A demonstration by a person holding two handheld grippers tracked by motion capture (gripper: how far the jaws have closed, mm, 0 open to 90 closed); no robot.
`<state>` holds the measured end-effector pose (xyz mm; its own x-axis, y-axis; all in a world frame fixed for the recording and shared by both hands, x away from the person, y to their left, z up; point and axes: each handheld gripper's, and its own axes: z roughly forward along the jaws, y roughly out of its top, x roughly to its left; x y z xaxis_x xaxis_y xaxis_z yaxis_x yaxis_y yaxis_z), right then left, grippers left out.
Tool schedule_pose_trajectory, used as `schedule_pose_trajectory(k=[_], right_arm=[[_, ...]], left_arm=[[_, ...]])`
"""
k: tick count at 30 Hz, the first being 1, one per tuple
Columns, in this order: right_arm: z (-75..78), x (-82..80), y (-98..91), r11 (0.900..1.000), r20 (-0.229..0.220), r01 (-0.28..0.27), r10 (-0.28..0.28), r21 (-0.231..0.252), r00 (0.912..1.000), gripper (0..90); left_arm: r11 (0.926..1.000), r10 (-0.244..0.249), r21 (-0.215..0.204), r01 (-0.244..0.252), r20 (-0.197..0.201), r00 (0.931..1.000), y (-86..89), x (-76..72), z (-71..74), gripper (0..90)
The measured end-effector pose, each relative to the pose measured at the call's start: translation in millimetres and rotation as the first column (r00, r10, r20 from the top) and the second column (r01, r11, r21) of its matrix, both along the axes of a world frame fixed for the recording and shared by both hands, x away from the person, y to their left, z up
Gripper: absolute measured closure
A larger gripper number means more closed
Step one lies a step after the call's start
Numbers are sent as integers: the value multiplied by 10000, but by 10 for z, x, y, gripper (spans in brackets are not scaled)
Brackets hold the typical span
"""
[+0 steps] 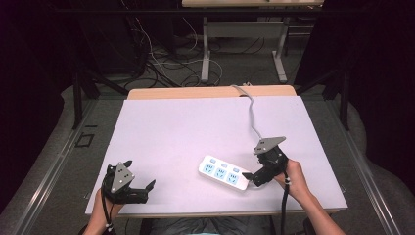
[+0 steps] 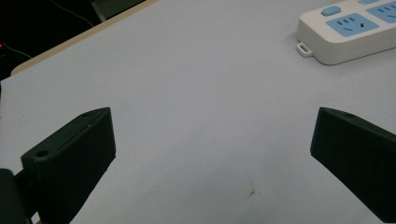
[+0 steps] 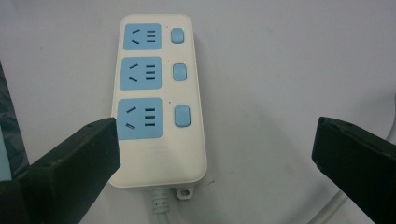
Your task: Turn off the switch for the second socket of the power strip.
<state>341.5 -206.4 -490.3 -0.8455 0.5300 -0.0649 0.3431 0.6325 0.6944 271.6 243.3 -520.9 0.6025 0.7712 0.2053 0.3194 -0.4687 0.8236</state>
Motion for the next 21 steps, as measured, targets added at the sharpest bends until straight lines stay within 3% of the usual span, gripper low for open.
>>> schedule_pose_trajectory(k=[21], right_arm=[[15, 164, 187, 9998, -225, -193, 193, 36, 9996, 5]], left_arm=[[10000, 18, -44, -18, -28, 10000, 3, 1, -3, 1]])
